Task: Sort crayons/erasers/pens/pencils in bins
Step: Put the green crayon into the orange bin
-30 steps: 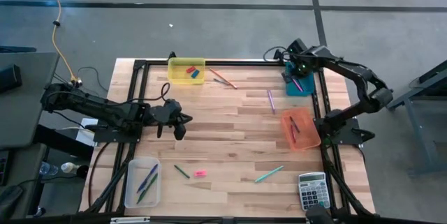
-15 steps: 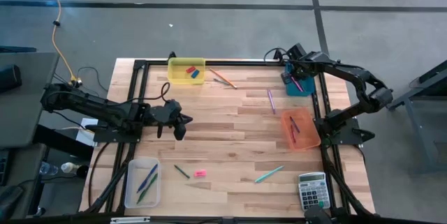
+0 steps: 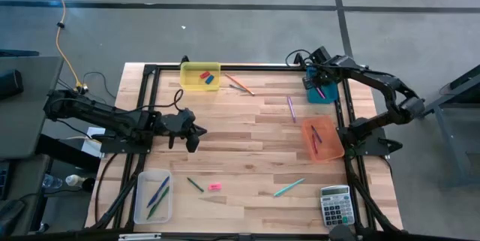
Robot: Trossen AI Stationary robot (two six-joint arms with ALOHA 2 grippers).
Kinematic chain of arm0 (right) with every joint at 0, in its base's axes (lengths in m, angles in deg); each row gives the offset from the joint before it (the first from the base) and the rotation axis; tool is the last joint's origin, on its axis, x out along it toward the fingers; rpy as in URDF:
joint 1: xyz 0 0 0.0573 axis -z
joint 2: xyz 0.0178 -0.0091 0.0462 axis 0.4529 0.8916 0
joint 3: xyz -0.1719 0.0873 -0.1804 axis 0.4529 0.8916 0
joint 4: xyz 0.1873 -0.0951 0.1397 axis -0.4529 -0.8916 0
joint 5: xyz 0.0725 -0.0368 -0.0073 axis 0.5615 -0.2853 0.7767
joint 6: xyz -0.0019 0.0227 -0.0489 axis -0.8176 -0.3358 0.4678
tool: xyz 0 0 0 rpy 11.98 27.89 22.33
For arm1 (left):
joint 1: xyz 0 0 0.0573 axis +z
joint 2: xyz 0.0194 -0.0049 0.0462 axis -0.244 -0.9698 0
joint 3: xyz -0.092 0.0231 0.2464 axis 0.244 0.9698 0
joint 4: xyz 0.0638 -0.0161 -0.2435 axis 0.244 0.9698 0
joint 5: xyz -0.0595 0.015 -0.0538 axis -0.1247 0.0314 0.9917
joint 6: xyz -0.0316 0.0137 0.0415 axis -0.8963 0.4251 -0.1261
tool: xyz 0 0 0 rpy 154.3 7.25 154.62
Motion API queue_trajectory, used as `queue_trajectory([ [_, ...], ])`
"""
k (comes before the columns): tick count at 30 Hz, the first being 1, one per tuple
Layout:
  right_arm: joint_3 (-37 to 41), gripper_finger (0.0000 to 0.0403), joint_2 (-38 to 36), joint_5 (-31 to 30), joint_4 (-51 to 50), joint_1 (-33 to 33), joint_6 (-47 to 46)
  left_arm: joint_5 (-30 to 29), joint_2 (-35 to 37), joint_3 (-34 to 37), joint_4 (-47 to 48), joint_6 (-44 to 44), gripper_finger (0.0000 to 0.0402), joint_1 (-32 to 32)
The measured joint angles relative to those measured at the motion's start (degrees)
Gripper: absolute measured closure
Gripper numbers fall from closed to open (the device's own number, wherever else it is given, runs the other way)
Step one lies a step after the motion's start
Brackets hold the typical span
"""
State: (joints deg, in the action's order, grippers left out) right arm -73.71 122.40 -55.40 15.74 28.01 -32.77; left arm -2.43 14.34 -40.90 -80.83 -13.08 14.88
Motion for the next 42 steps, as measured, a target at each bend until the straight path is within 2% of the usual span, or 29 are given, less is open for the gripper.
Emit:
queue_trajectory([
  [3,-0.01,0.0333,-4.71,1.07,-0.38,-3.02,0.04,0.1,0.0,0.01,0.06,0.13,0.0401,0.0],
  [7,-0.02,0.0394,-12.07,9.1,3.96,-9.91,-0.95,-0.07,-0.02,0.0,0.06,1.71,0.0401,0.0],
  [11,-0.09,0.0386,-16.58,13.11,12.94,-19.89,-5.22,0.44,-0.02,0.02,0.06,4.69,0.0401,0.0],
  [15,-0.11,0.0399,-16.51,12.43,23.05,-29.75,-8.29,2.39,0.0,0.0,0.06,7.92,0.0402,0.0],
  [18,-0.11,0.0399,-14.73,8.91,27.46,-36.48,-8.37,8.19,0.07,0.0,1.39,11.95,0.0401,0.0],
  [23,-0.11,0.0402,-12.06,2.21,28.57,-44.41,-10.2,17.92,0.07,-0.02,3.79,17.07,0.0401,-1.0],
  [28,-0.11,0.0402,-11.04,0.3,28.58,-48.46,-12.3,17.64,-2.49,-5.13,12.57,23.13,0.0401,-4.71],
  [33,-0.11,0.0402,-11.07,-0.19,28.64,-50.08,-12.29,17.54,-9.16,-12.46,22.62,29.2,0.0401,-9.46],
  [38,-0.11,0.0403,-11.12,-0.2,28.64,-50.62,-11.9,16.33,-16.48,-18.32,27.83,32.19,0.04,-15.47],
  [42,-0.11,0.0403,-11.12,-0.14,28.55,-50.62,-10.74,15.01,-21.65,-21.41,30.34,32.52,0.0382,-19.73],
])
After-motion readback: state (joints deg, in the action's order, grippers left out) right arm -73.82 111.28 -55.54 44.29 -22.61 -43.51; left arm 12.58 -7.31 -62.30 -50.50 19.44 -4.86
